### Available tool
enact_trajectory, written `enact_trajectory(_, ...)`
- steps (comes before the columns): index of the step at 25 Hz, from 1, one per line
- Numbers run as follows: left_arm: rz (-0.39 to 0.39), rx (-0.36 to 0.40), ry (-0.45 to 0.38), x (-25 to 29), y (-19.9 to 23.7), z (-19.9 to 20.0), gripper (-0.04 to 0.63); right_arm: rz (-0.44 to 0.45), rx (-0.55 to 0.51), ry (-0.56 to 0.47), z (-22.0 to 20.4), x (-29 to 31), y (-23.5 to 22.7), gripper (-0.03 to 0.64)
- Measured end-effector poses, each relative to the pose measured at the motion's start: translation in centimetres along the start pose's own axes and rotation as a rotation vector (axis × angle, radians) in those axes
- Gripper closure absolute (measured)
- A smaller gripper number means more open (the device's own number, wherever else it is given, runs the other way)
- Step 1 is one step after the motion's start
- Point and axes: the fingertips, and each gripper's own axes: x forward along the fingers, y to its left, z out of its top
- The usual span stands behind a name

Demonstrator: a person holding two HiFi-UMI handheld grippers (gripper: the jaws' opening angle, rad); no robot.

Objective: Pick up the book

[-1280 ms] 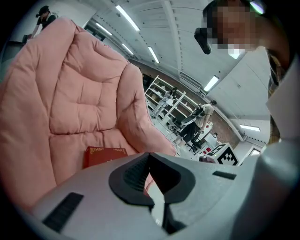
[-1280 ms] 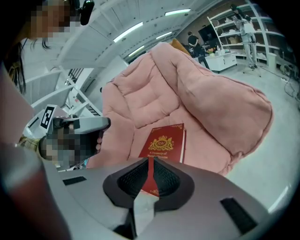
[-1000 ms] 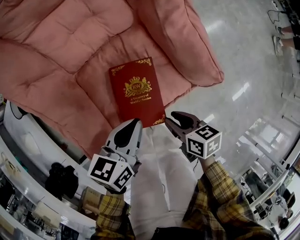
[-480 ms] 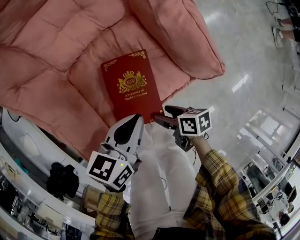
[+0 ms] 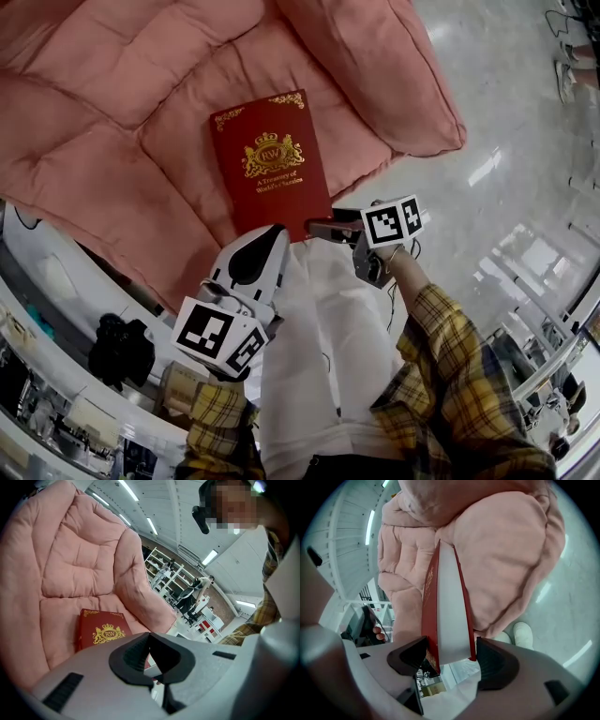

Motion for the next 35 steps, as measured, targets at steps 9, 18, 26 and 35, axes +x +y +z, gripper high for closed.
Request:
enact_trajectory(9,0.005,0.002,-0.013,-0.4,-0.8,-0.2,0.591,0.152,-0.004,-0.024,1.3,-1.1,3.0,0.304)
enact_trajectory(18,0.035,-0.012,-0.050,-1.7,0.3,0.6,0.591,0.167,-0.048,-0.024,4.3,0.9,6.2,0.305)
enact_trajectory(26,0.058,-0.030,-0.091,-4.2,1.4,0.5,0.591,0.074,-0.044,0.017,3.7,3.7,7.1,0.345)
enact_trajectory(35,0.076,-0.037,-0.139,-5.6,1.0,2.6,0.591,0.050,-0.015,-0.031,4.3,2.5,8.8,0.359)
